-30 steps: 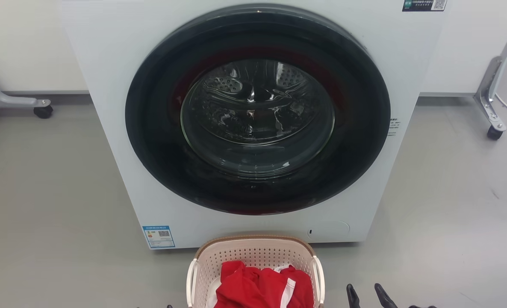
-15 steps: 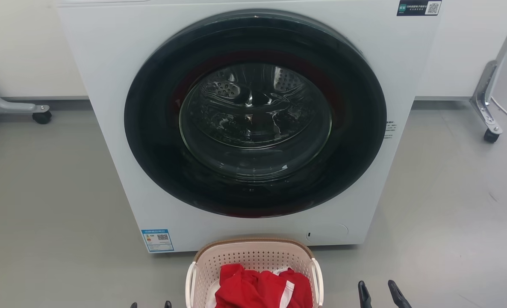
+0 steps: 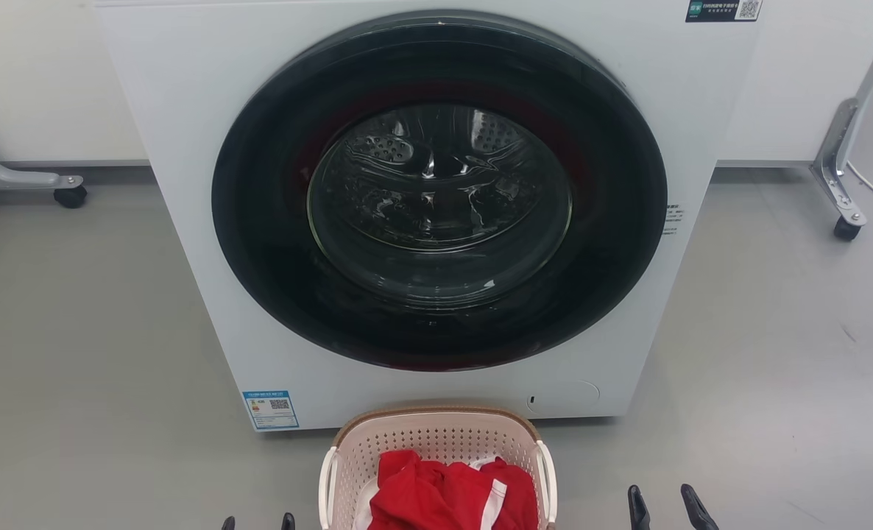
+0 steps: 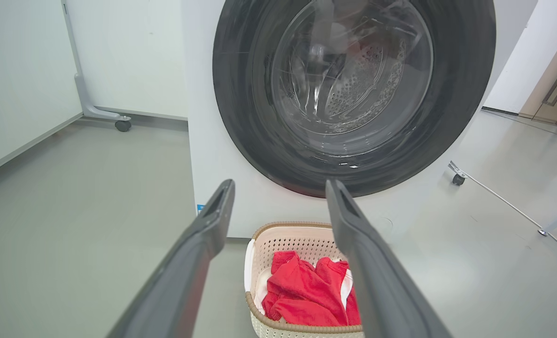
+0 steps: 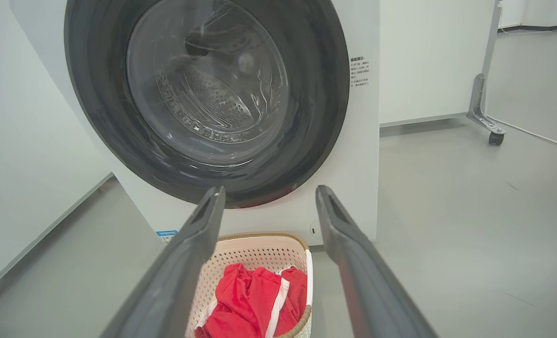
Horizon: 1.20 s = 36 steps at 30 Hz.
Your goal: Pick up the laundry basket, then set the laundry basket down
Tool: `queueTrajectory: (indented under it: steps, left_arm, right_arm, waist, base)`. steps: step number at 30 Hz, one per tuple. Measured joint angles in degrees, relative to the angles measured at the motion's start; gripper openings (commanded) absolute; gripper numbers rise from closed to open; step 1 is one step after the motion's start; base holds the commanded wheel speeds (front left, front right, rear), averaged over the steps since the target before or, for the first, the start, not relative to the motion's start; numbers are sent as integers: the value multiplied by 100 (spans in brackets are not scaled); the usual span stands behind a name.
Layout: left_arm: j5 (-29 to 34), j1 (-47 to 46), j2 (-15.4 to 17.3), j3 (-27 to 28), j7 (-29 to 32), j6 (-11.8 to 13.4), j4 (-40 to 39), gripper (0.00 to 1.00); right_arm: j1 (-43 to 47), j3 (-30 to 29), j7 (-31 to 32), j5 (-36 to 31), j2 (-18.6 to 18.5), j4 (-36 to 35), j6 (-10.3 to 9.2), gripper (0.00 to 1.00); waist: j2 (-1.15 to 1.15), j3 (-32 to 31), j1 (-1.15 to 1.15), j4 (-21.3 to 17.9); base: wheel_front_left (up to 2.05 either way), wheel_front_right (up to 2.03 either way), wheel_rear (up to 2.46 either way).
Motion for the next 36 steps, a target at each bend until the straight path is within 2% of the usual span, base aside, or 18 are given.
queueTrajectory:
  steps: [27,28,36]
  left_arm:
    - [101,-1,-102,90,0,2,-55,100]
    - [101,-1,-103,90,0,1,-55,0]
    - [16,14,-114,71,23,-13,269,0]
  right_arm:
    - [107,-263,0,-193,113,-47,0,100]
    - [107,-269,0,-194,115,-51,0,0]
    - [214,-274,44,-156,130,282,21,0]
  waist:
    - [0,83,0,-19]
    - [0,84,0,-17]
    - [0,89,0,-15]
  base:
    - [0,0,0]
    - [0,0,0]
    - [0,0,0]
